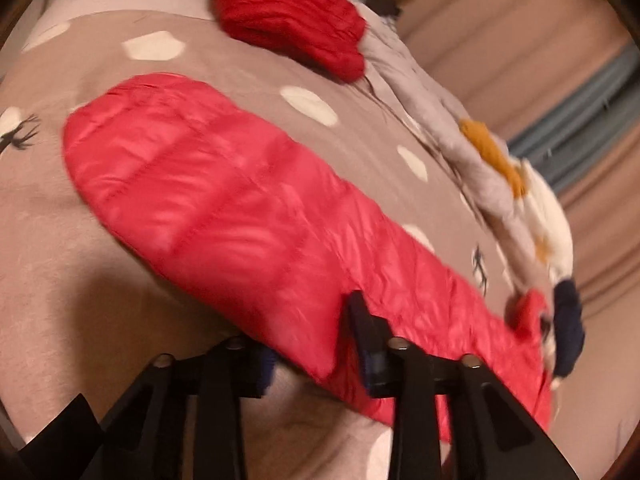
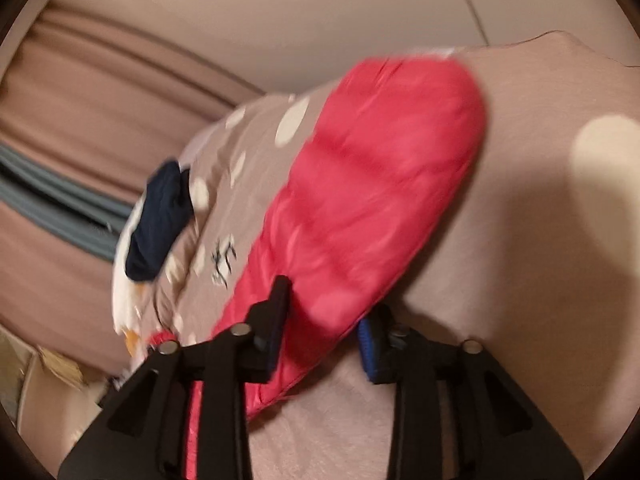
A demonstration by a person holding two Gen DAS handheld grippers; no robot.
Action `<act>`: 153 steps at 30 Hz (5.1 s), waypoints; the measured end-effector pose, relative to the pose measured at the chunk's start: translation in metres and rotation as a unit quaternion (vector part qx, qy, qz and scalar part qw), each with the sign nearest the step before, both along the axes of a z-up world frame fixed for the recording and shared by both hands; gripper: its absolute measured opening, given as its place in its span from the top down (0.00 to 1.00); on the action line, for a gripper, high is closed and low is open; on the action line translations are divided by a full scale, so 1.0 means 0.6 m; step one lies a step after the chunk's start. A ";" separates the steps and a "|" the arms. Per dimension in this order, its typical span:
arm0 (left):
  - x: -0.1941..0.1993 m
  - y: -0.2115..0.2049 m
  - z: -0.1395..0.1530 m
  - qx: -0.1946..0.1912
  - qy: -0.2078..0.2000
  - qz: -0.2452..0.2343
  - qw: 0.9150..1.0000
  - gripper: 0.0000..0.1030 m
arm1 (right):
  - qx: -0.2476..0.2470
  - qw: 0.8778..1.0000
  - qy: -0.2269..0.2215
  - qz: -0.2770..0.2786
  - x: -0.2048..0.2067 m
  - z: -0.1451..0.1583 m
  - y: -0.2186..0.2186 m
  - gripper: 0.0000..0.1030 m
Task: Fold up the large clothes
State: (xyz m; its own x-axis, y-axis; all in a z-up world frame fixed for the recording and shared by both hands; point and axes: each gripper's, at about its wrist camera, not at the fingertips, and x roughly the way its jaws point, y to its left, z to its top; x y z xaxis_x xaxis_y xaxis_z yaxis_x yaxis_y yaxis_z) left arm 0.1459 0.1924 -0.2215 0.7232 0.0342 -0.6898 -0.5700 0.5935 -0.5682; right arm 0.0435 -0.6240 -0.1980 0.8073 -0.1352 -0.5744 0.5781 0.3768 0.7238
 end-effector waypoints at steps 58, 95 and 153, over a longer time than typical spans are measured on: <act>0.043 0.003 0.002 0.143 0.075 0.024 0.987 0.65 | -0.385 0.784 0.036 0.485 0.211 0.159 0.801 0.88; 0.051 -0.258 0.194 0.333 -0.059 -0.074 0.938 0.74 | -0.405 0.832 0.209 0.317 0.285 0.011 0.595 0.51; 0.082 -0.358 0.128 0.249 -0.028 -0.193 0.949 0.58 | -0.356 0.863 0.125 0.337 0.293 0.103 0.569 0.80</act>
